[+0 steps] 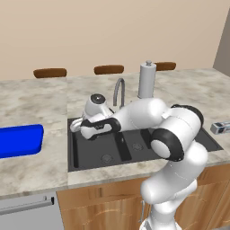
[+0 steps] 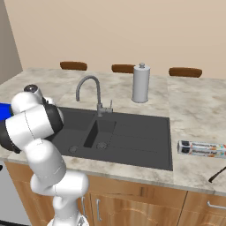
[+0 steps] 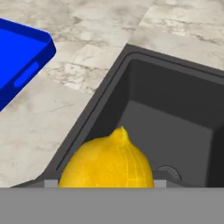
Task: Pick up all produce items and place them in the sink. Turn on the sink faucet to wash them. Then turn the sink off and put them in the tray.
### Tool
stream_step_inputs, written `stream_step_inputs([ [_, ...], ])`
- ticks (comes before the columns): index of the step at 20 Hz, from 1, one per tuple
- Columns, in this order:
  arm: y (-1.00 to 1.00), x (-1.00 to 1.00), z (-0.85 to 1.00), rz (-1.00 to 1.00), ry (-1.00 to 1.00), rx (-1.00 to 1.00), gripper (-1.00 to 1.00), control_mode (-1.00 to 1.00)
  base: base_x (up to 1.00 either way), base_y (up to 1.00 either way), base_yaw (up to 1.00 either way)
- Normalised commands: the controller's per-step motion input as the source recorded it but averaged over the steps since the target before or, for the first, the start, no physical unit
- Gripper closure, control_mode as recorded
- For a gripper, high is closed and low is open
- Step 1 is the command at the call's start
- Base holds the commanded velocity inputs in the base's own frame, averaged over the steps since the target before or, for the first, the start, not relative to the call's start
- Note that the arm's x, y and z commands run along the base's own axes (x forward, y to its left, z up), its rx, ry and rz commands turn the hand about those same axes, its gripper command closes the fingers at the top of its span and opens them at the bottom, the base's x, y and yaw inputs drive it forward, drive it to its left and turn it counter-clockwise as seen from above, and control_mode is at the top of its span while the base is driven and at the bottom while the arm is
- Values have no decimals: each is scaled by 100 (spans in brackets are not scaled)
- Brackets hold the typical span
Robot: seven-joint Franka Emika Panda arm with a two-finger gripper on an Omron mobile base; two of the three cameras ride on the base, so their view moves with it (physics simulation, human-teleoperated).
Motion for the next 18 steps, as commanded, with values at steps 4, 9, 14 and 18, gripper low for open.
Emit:
stream_step_inputs([
  [4,48,-12,6,17,-1,0,100,-100,0,0,0],
  [9,5,-6,1,0,0,0,100,-100,0,0,0],
  [14,44,0,9,3,1,0,100,-100,0,0,0],
  [18,50,0,13,7,5,0,100,-100,0,0,0],
])
